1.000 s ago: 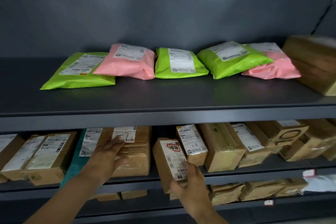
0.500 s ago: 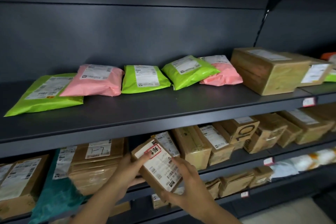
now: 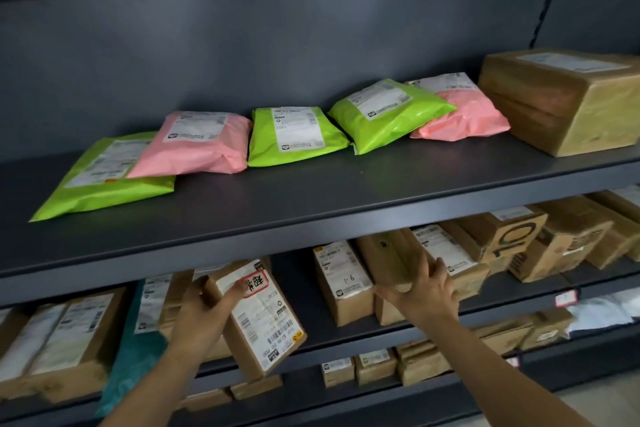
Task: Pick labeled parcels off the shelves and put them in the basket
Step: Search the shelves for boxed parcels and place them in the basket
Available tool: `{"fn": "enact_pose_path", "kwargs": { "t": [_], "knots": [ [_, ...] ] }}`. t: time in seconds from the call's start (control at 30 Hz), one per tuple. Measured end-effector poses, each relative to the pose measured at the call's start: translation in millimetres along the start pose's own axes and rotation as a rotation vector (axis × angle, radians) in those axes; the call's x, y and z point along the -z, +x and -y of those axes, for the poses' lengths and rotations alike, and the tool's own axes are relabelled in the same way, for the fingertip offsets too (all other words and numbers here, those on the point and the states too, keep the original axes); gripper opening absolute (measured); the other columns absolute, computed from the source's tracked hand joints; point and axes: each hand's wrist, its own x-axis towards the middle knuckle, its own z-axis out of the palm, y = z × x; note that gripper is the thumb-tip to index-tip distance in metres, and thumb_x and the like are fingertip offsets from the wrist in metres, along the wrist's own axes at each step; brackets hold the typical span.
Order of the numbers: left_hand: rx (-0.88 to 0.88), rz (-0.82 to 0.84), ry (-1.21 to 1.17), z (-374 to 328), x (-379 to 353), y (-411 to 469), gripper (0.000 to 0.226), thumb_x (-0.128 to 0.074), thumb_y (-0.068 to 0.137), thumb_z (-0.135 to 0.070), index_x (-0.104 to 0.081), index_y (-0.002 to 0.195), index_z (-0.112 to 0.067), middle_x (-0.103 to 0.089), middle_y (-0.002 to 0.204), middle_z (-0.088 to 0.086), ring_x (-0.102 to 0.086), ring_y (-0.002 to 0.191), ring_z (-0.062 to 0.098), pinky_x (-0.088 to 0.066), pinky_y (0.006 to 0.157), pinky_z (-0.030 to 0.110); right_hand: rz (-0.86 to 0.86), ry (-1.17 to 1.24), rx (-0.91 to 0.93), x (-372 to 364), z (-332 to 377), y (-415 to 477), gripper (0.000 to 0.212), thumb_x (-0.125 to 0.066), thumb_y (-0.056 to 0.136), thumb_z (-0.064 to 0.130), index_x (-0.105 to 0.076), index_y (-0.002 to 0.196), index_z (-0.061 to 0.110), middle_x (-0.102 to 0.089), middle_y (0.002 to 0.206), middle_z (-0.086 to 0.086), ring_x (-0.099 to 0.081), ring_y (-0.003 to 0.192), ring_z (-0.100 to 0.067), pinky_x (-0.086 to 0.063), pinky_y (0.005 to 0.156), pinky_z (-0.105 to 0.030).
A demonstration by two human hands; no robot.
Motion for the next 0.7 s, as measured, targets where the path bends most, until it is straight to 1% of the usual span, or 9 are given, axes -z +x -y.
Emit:
{"fn": "enact_pose_path", "kwargs": {
  "t": [0.07, 0.13, 0.17, 0.23, 0.37, 0.5, 0.6, 0.7],
  "knots": [
    [0.019, -0.014, -0.007, 1, 1, 4, 0.029, -0.069, 0.082, -0.037, -0.057, 0.103, -0.022, -0.067, 0.091, 0.001, -0.063, 0.088, 0.021, -0.043, 0.080, 0.034, -0.014, -0.003, -0.021, -9, 4, 3, 0.110, -0.050, 0.071, 0.079, 0.000, 0.149, 0.022, -0.005, 0.148, -0.018, -0.018, 0.137, -0.040, -0.025, 0.111, -0.051],
    [0.019, -0.012, 0.009, 1, 2, 5, 0.021, -0.067, 0.083, -0.039, -0.058, 0.096, -0.024, -0.066, 0.085, -0.005, -0.061, 0.083, 0.016, -0.039, 0.079, 0.032, -0.071, 0.023, -0.027, -15, 7, 4, 0.107, -0.056, 0.071, 0.073, -0.004, 0.149, 0.020, -0.012, 0.141, -0.017, -0.025, 0.131, -0.039, -0.030, 0.108, -0.049],
    [0.006, -0.007, 0.021, 1, 3, 5, 0.019, -0.066, 0.084, -0.040, -0.059, 0.095, -0.025, -0.065, 0.083, -0.007, -0.060, 0.082, 0.014, -0.038, 0.078, 0.032, -0.090, 0.048, -0.024, -16, 9, 2, 0.106, -0.058, 0.071, 0.070, -0.006, 0.149, 0.019, -0.012, 0.139, -0.017, -0.026, 0.129, -0.039, -0.032, 0.107, -0.049],
    [-0.003, 0.002, 0.041, 1, 5, 5, 0.022, -0.063, 0.085, -0.042, -0.060, 0.098, -0.024, -0.065, 0.082, -0.010, -0.058, 0.079, 0.008, -0.037, 0.077, 0.031, -0.087, 0.080, -0.004, -18, 14, 0, 0.106, -0.062, 0.071, 0.065, -0.006, 0.148, 0.019, -0.011, 0.141, -0.018, -0.025, 0.129, -0.040, -0.035, 0.105, -0.047],
    [0.024, 0.021, 0.043, 1, 7, 5, 0.034, -0.059, 0.086, -0.045, -0.060, 0.107, -0.018, -0.066, 0.085, -0.007, -0.056, 0.076, 0.005, -0.035, 0.078, 0.030, -0.058, 0.069, 0.048, -25, 27, -15, 0.104, -0.061, 0.071, 0.066, -0.008, 0.148, 0.020, -0.013, 0.141, -0.016, -0.025, 0.128, -0.037, -0.038, 0.100, -0.042],
    [0.019, 0.072, 0.023, -2, 7, 4, 0.031, -0.056, 0.088, -0.043, -0.054, 0.109, -0.020, -0.061, 0.081, -0.009, -0.050, 0.072, 0.000, -0.032, 0.080, 0.028, -0.053, 0.083, 0.113, -39, 40, -27, 0.104, -0.062, 0.071, 0.065, -0.009, 0.148, 0.018, -0.011, 0.140, -0.015, -0.023, 0.128, -0.033, -0.037, 0.101, -0.039],
    [0.053, 0.099, -0.038, -1, 9, 5, 0.027, -0.055, 0.090, -0.040, -0.050, 0.107, -0.021, -0.058, 0.079, -0.010, -0.047, 0.071, 0.003, -0.028, 0.086, 0.031, -0.049, 0.098, 0.158, -45, 48, -33, 0.103, -0.063, 0.069, 0.065, -0.012, 0.147, 0.020, -0.011, 0.141, -0.014, -0.021, 0.129, -0.032, -0.037, 0.102, -0.038],
    [0.082, 0.089, -0.077, 3, 10, 7, 0.031, -0.056, 0.089, -0.043, -0.052, 0.109, -0.021, -0.058, 0.079, -0.011, -0.049, 0.078, 0.012, -0.028, 0.087, 0.032, -0.097, 0.120, 0.178, -47, 50, -37, 0.103, -0.067, 0.066, 0.061, -0.015, 0.146, 0.021, -0.013, 0.141, -0.013, -0.022, 0.128, -0.031, -0.040, 0.100, -0.037]
  ]
}}
